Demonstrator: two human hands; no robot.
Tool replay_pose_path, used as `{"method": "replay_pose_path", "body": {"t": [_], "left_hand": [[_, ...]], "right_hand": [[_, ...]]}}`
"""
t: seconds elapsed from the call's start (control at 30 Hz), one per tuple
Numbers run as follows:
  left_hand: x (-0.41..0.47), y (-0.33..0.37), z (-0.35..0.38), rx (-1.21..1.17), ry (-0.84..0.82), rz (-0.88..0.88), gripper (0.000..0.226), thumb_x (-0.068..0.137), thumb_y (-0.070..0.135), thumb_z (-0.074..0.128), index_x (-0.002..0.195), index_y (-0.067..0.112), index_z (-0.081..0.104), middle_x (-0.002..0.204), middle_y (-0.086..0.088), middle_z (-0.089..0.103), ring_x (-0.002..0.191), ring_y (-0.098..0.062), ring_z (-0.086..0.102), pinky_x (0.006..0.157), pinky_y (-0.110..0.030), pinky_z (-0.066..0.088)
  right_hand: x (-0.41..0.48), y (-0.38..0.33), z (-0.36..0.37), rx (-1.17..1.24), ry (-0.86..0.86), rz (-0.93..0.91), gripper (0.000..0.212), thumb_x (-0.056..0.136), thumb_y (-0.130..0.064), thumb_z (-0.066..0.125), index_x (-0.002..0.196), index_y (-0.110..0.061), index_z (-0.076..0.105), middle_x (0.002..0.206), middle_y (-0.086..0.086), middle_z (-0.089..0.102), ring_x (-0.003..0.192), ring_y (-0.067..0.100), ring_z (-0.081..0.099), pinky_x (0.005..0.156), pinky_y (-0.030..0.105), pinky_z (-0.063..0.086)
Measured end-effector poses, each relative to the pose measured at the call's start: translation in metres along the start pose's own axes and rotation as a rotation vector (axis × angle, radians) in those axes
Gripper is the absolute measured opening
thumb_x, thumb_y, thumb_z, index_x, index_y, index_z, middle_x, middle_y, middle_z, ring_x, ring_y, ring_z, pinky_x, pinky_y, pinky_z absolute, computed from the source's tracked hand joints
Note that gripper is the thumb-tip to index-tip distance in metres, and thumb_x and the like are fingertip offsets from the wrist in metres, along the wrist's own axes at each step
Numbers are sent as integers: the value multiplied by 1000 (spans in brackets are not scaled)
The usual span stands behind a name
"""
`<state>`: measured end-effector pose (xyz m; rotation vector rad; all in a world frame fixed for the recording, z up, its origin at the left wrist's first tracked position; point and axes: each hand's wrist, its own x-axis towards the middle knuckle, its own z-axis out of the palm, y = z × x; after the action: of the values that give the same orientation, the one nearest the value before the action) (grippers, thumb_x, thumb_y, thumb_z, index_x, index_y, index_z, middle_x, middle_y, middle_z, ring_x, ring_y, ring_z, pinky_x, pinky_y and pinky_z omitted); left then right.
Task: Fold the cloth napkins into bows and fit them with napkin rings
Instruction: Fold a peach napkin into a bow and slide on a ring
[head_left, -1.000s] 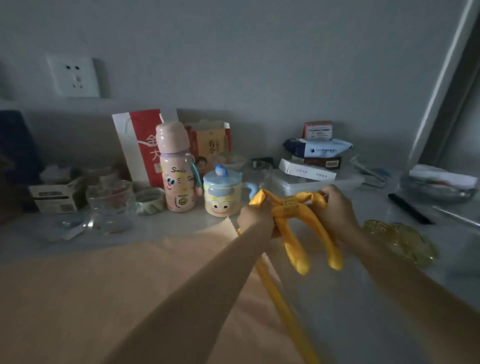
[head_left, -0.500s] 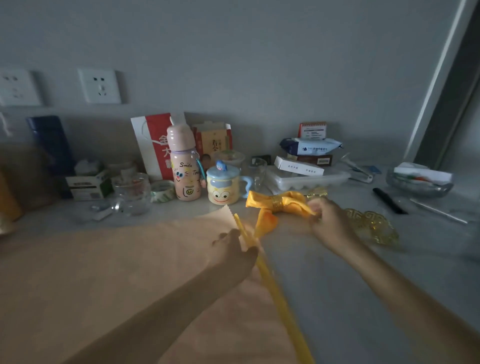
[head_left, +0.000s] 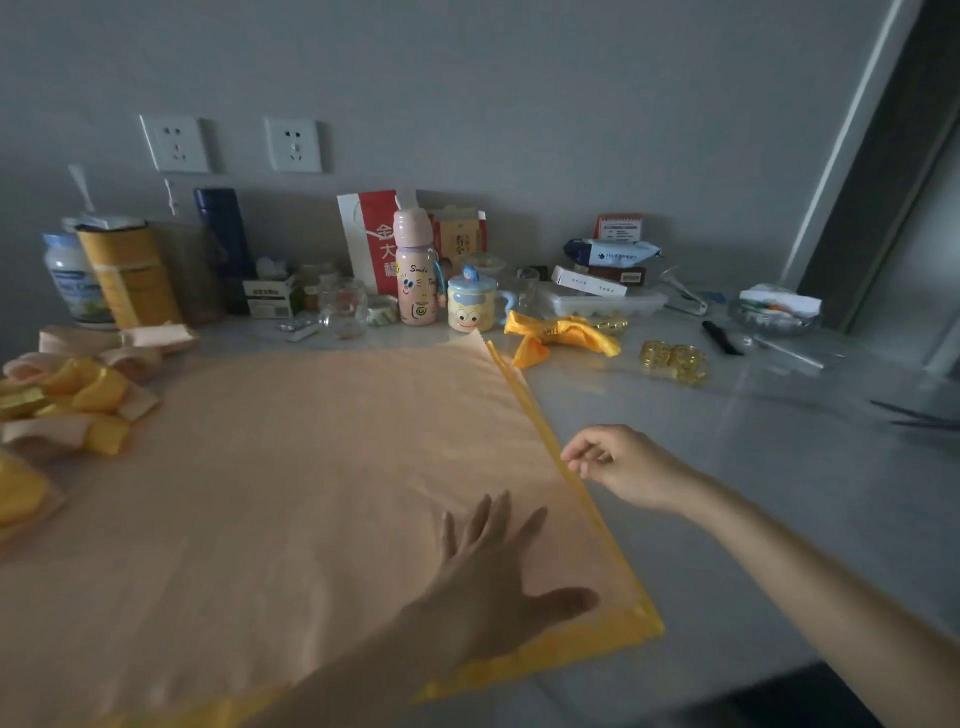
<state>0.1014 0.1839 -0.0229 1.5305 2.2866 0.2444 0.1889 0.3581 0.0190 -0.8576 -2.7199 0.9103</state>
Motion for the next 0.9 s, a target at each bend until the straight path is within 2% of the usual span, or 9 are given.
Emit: {"method": "replay_pose_path", "body": {"t": [0.23,0.3,0.4,0.5,0.57,0.67,0.73,0.83,0.9], "left_hand": [[-15,9,13,61,102,67,58,97,52,32,149,30,20,158,0,0,145,-21,-6,115,-44,-6],[-19,9,12,15,185,87,44,100,42,33,140,27,41,154,-2,22,143,-22,13,114,-36,7],[-27,7,7,-197,411,94,26,99,25,39,100,17,64,111,-2,63,105,-21,56,83,-26,37],[-35,-1,1,-297,565,35,22,99,23,41,96,15,61,99,0,66,91,-21,60,73,-29,41],[-36,-5,-3,-260,567,34,24,99,31,42,95,16,60,97,0,64,93,-24,60,72,-30,40],[-45,-6,-3,-134,389,77,39,92,52,47,116,22,57,118,5,58,116,-17,50,95,-28,34],[-47,-7,3,-27,335,93,53,88,63,42,121,24,53,124,7,53,122,-14,43,104,-30,26],[-48,-7,4,-36,368,74,40,93,52,41,118,24,54,119,5,56,116,-16,48,98,-32,32],[-50,-6,-2,-80,375,44,27,99,35,37,100,18,58,103,-1,60,104,-22,56,80,-29,38]], "right_hand": [[-35,-7,1,53,-56,40,25,94,-2,43,95,-20,60,91,-8,62,97,15,62,86,29,48],[-42,-13,1,61,-53,43,33,90,8,40,99,-16,60,97,-3,62,100,17,61,82,23,48],[-50,-17,-1,16,-117,17,53,83,20,31,115,-13,58,115,2,56,110,15,55,78,15,46],[-49,-17,5,-196,-224,8,64,79,17,41,128,-25,51,129,-5,44,119,15,48,95,38,49],[-45,-17,13,-361,-305,-19,56,80,11,49,128,-18,52,127,-1,48,117,20,52,97,41,47],[-43,-19,23,-283,-262,-74,34,82,4,56,109,-13,66,115,0,62,108,14,57,95,34,47],[-47,-20,25,-118,-124,-88,10,85,-15,65,91,-10,71,93,1,69,87,14,63,82,36,52],[-53,-28,24,66,32,-64,29,85,-22,66,64,-3,59,45,-11,52,43,2,46,46,21,35],[-60,-41,21,109,55,-124,20,84,-16,67,66,-10,62,39,-17,51,38,-2,46,41,12,30]]}}
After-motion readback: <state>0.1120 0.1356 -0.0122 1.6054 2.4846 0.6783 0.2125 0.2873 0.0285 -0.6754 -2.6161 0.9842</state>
